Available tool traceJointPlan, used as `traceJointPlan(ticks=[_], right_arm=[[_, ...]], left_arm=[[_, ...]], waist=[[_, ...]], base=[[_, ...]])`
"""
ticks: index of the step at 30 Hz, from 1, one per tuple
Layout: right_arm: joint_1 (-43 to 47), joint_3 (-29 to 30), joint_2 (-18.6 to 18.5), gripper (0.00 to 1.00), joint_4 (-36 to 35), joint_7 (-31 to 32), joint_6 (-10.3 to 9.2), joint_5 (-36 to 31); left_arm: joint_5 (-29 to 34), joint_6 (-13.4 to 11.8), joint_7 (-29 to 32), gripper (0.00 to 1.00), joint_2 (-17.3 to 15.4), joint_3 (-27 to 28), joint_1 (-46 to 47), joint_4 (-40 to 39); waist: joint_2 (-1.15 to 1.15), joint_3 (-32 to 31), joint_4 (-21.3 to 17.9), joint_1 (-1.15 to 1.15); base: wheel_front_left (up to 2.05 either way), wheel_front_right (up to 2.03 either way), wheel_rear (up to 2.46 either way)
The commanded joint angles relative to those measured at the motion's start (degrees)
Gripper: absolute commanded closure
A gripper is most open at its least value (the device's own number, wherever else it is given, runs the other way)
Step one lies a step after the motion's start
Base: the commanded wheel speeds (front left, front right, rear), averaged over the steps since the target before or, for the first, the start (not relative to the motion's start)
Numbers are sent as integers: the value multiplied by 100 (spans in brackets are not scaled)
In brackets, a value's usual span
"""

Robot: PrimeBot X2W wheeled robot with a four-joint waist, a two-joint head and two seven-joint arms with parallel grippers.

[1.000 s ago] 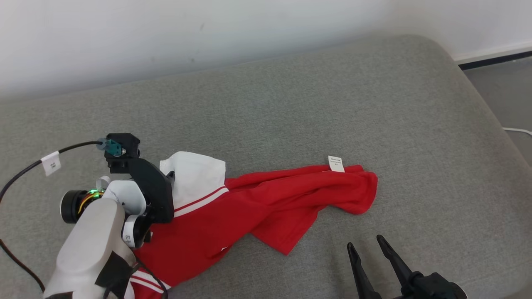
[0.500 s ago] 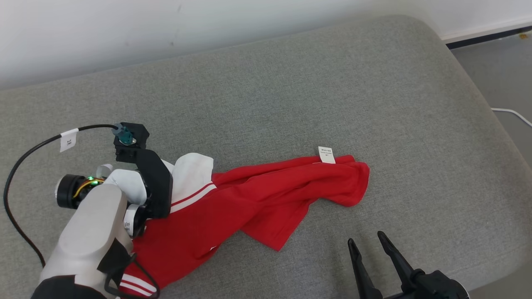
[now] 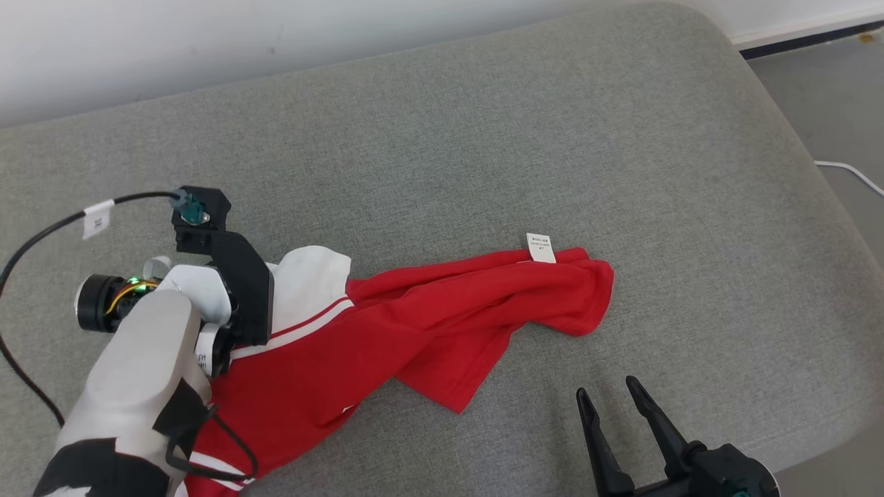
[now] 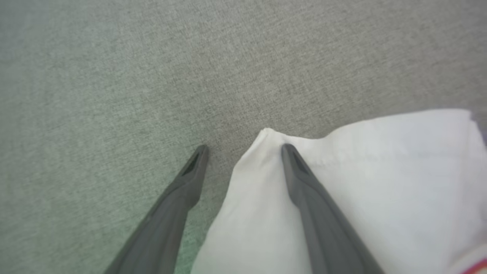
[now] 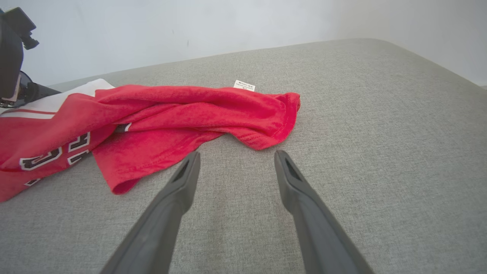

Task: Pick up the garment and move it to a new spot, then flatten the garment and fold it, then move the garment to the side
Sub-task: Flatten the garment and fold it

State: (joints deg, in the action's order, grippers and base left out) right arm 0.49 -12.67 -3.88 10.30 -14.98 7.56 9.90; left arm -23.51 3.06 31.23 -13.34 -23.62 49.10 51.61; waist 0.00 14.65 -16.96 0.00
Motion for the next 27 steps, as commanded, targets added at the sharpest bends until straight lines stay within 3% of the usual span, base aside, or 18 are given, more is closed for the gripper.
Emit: traceJointPlan(ticks=[1, 3, 4, 6, 7, 13, 20, 25, 27], right_arm=[[-22, 14, 18, 0, -17, -26, -15, -14], [-27, 23, 27, 0, -24, -26, -15, -19], [-29, 20, 33, 0, -25, -26, -15, -22], [-41, 8, 41, 0, -24, -27, -15, -18], [-51, -5, 47, 0, -23, -27, -15, -13], [-90, 6, 66, 0, -32, -27, -15, 11], [-260, 56, 74, 0, -60, -27, -15, 73], [-458, 138, 5, 0, -44, 154, -15, 170], [-520, 182, -17, 0, -71, 494, -15, 324]], left_arm=[[-82, 131, 227, 0, 203, -87, -228, 169], [-173, 202, 430, 2, 238, -114, -224, 214], [-197, 225, 474, 15, 235, -127, -220, 213], [-154, 228, 417, 59, 162, -159, -187, 167], [-115, 211, 346, 100, 108, -166, -176, 145], [-12, 193, -151, 100, -124, -171, -150, -12], [-168, 318, -1128, 100, -294, -14, 36, -487], [-566, 431, -1735, 100, -477, 57, -164, -1008], [-784, 453, -1846, 100, -509, -36, -241, -1332]], waist=[[0, 18, 2, 0], [0, 26, 7, 0], [0, 28, 10, 0], [0, 31, 10, 0], [0, 35, 8, 0], [0, 66, 51, 0], [0, 111, 192, 0], [0, 45, 345, 0], [0, 15, 390, 0]], base=[[0, 0, 0], [0, 0, 0], [0, 0, 0], [0, 0, 0], [0, 0, 0], [0, 0, 0], [0, 0, 0], [0, 0, 0], [0, 0, 0]])
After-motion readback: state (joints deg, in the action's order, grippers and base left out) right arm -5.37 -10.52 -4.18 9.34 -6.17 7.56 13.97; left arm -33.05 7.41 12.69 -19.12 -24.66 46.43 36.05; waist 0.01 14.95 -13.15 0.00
